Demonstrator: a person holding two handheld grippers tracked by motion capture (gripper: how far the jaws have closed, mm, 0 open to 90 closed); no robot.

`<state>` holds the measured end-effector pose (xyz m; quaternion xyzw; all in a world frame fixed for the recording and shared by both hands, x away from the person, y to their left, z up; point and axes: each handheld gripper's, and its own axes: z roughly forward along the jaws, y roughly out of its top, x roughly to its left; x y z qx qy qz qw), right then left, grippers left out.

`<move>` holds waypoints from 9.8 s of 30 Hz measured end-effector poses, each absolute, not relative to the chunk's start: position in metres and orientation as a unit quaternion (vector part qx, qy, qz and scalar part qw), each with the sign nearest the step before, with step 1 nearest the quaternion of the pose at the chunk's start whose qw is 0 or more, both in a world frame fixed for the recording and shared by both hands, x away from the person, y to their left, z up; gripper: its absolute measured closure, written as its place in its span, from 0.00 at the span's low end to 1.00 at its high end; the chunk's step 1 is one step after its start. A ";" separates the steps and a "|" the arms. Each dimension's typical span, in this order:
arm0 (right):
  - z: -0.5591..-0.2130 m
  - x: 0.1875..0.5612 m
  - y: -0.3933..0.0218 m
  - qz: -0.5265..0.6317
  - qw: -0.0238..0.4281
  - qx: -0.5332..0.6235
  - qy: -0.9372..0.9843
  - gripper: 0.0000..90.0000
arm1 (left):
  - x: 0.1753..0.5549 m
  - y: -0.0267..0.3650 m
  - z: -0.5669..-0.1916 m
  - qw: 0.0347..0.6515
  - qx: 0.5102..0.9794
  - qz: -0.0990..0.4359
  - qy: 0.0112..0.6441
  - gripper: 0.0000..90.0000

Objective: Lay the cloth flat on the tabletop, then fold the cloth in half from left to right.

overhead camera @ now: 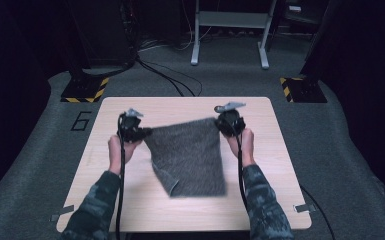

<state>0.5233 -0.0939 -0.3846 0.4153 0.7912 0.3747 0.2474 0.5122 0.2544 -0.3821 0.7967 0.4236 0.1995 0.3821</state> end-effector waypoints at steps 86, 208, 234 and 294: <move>-0.527 0.402 -0.136 0.362 0.170 0.396 0.827 0.20 | 0.511 0.234 -0.492 0.342 0.801 0.144 0.470 0.37; -0.525 0.378 -0.145 0.349 0.182 0.423 0.816 0.22 | 0.512 0.238 -0.499 0.330 0.805 0.173 0.462 0.32; -0.479 0.357 -0.038 0.404 0.153 0.309 0.848 0.18 | 0.534 0.229 -0.496 0.353 0.795 0.154 0.469 0.24; -0.528 0.312 0.074 0.397 0.196 0.305 0.843 0.96 | 0.532 0.198 -0.521 0.374 0.730 0.198 0.536 0.96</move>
